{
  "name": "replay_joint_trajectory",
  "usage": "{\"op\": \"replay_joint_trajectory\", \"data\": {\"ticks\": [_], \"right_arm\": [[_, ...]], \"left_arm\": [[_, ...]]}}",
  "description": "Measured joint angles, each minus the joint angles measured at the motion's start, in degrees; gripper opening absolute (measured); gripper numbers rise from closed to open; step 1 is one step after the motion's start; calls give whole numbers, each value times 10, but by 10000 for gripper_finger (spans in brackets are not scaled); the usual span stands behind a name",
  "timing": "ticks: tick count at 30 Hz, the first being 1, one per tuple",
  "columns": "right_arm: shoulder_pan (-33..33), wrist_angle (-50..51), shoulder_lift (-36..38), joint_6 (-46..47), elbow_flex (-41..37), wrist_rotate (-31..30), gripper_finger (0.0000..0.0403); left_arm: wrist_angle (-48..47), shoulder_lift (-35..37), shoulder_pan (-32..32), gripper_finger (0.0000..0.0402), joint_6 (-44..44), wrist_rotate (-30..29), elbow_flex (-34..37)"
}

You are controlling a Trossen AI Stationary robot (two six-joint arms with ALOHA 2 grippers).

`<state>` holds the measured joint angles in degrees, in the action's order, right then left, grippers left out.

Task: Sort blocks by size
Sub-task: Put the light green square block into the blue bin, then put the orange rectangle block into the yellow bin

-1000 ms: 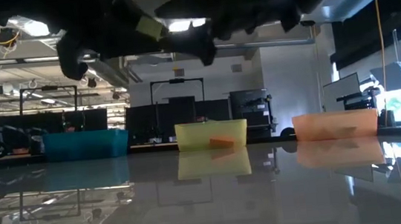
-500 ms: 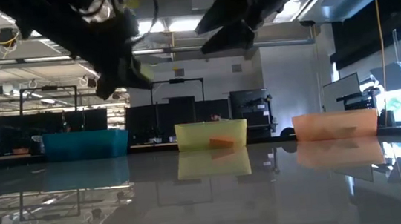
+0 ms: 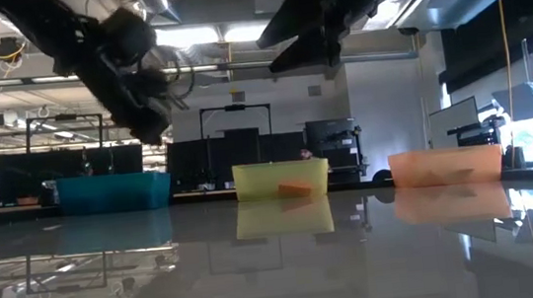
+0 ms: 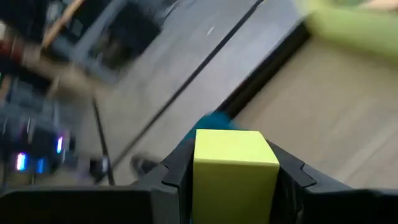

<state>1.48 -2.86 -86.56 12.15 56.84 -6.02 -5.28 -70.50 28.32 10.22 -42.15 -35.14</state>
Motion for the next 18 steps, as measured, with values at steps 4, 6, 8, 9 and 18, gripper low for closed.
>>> {"op": "replay_joint_trajectory", "data": {"ticks": [4, 6, 8, 9, 18], "right_arm": [[0, 1, -3, 12, 0, 0, 308], [0, 2, -3, 13, 0, 0, 308], [0, 5, -3, 14, 0, 0, 308], [0, 5, -3, 16, 0, 0, 308], [0, 29, -3, 27, 0, 0, 308]], "left_arm": [[-26, 0, 67, 120, -36, 32, 0], [-33, 0, 92, 121, -41, 71, 0], [-33, 0, 110, 136, -43, 103, 0], [-32, 0, 117, 147, -44, 115, 0], [-45, 4, 129, 224, -62, 130, 0]]}}
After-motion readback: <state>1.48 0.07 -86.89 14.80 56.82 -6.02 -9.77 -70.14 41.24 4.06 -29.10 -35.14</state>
